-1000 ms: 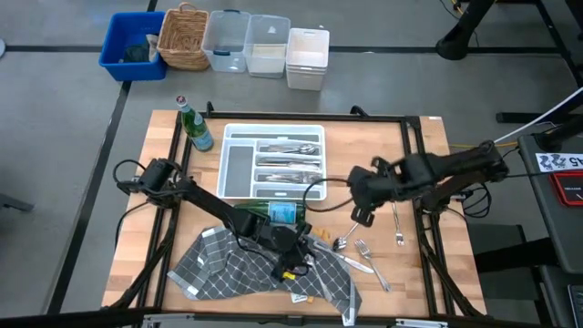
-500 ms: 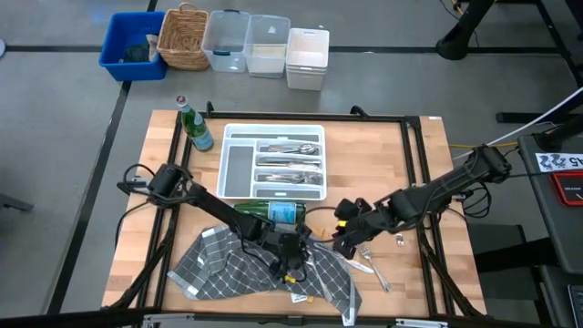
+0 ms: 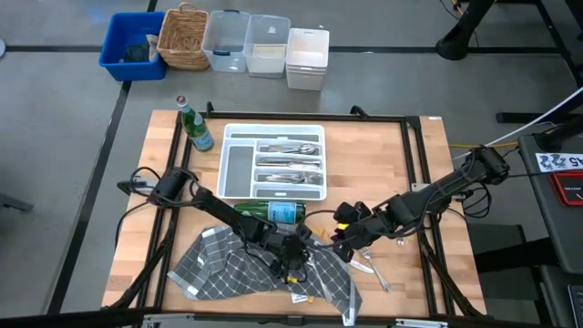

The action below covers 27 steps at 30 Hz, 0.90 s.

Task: Sort silverware
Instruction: Put the silver spoon into the silverware tray

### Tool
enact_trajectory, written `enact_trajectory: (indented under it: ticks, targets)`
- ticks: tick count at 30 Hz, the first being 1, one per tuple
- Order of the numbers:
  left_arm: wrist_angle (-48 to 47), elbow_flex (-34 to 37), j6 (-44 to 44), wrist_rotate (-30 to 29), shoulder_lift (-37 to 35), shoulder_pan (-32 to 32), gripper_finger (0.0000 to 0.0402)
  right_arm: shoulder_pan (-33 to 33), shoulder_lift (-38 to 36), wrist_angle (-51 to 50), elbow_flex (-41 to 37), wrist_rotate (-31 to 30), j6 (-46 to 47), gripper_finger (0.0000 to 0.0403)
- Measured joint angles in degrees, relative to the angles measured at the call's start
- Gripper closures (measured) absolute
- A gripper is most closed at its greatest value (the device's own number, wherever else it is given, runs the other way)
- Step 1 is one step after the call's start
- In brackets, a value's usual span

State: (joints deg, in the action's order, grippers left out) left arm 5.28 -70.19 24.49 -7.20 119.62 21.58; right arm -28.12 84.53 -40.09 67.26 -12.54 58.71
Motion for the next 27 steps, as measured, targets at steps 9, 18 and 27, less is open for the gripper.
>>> enact_trajectory:
  ticks: [9, 18, 27]
  targets:
    - [5.0, 0.0, -0.3, -4.2, 1.0, -0.3, 0.0279, 0.0, 0.0, 0.1, 0.0, -0.1, 0.0, 0.0274]
    - [7.6, 0.0, -0.5, -5.3, 1.0, -1.1, 0.028, 0.0, 0.0, 0.2, 0.0, -0.4, 0.0, 0.0274]
    - [8.0, 0.1, -3.1, -3.7, 1.8, -3.4, 0.0351, 0.0, 0.0, 0.2, 0.0, -0.4, 0.0, 0.0274]
